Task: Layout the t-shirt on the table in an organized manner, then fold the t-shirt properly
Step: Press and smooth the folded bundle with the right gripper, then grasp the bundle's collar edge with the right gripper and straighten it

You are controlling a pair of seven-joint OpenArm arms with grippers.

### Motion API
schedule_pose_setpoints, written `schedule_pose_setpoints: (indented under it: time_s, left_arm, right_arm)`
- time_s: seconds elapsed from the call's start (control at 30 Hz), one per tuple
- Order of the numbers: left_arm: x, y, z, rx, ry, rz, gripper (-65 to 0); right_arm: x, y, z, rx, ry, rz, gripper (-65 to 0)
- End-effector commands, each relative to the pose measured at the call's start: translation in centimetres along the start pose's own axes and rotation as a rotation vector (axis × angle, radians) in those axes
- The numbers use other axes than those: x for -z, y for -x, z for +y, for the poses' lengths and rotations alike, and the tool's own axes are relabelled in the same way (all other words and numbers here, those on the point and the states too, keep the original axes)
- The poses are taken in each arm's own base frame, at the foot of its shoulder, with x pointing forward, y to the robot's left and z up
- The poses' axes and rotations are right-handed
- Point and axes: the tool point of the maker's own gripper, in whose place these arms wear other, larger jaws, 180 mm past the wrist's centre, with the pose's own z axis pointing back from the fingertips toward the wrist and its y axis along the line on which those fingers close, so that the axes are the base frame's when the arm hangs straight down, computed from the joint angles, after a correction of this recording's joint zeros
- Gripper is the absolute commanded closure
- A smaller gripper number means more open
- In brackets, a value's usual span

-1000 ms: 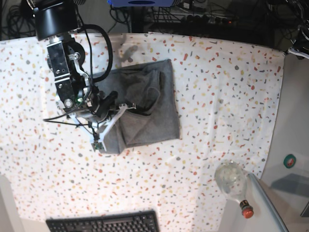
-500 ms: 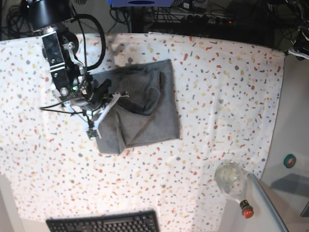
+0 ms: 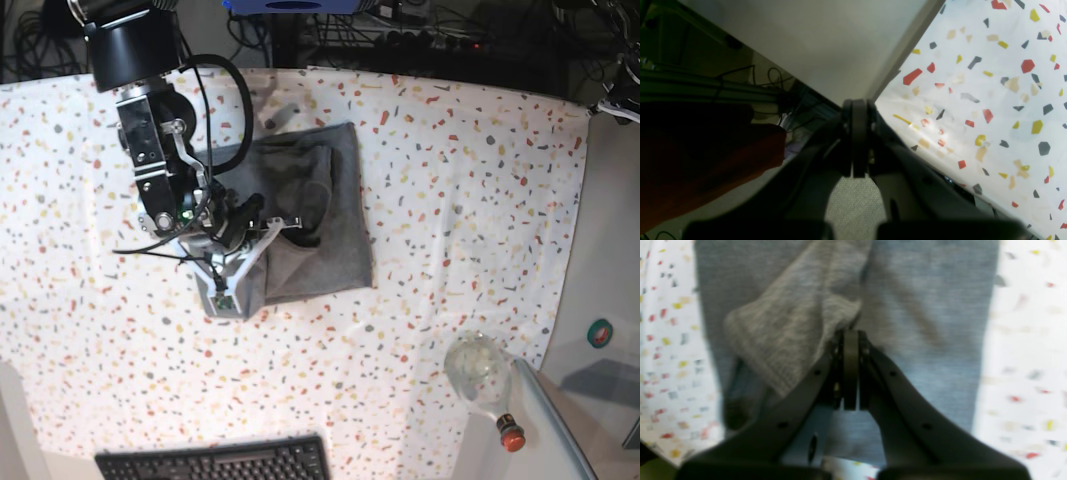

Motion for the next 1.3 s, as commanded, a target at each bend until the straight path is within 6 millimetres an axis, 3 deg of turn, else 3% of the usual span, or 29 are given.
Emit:
schedule_pose_setpoints:
  time_s: [0.0, 0.13, 0.27, 0.47, 0.53, 0.63, 0.77, 0.97, 1.07, 1.13, 1.17, 1.2, 1.27]
  left_arm:
    - [-0.4, -1.6, 0.6, 0.013, -0.013, -0.048, 0.0]
    - [-0.4, -1.7, 0.7, 0.016, -0.015, -0.049, 0.0]
    - [-0.4, -1.7, 0.7, 0.017, -0.016, -0.049, 0.0]
    - [-0.4, -1.7, 0.8, 0.017, -0.018, -0.046, 0.0]
    - [-0.4, -2.0, 1.0, 0.020, -0.018, -0.051, 0.0]
    - [-0.4, -2.0, 1.0, 0.020, -0.018, -0.051, 0.0]
    - [-0.4, -2.8, 0.7, 0.019, -0.016, -0.070, 0.0]
    - [-0.3, -2.8, 0.8, 0.015, -0.018, -0.071, 0.0]
    - [-0.3, -3.1, 0.9, 0.023, -0.020, -0.074, 0.0]
    - [-0.3, -3.2, 0.9, 0.024, -0.020, -0.075, 0.0]
    - [-0.4, -3.2, 1.0, 0.024, -0.022, -0.076, 0.0]
    - [-0.4, -3.2, 1.0, 0.023, -0.023, -0.076, 0.0]
    - [-0.4, -3.0, 1.3, 0.024, -0.026, -0.069, 0.0]
  right_arm:
    - [-0.4, -1.9, 1.1, 0.005, -0.024, -0.052, 0.0]
    - [0.0, -3.0, 4.9, -0.061, -0.087, -0.062, 0.0]
    - [0.9, -4.7, 6.8, -0.110, -0.110, -0.080, 0.0]
    - [2.3, -7.1, 6.4, -0.118, -0.098, -0.150, 0.0]
    - [1.3, -8.0, 6.5, -0.127, -0.103, -0.179, 0.0]
    - [-1.0, -7.9, 5.1, -0.153, -0.080, -0.194, 0.0]
    - [-1.2, -4.4, 5.0, -0.160, -0.076, -0.054, 0.0]
    - [-5.6, 1.2, 10.2, -0.371, -0.190, -0.028, 0.0]
    - [-5.9, 3.7, 12.1, -0.449, -0.238, 0.011, -1.5]
    - [-5.9, 5.1, 12.2, -0.473, -0.245, 0.034, -22.8]
    - [-5.9, 5.5, 12.1, -0.473, -0.244, 0.038, -29.7]
    - [-5.9, 5.5, 12.1, -0.452, -0.234, 0.032, -31.5]
    - [-5.4, 5.6, 11.5, -0.392, -0.192, 0.020, -29.0]
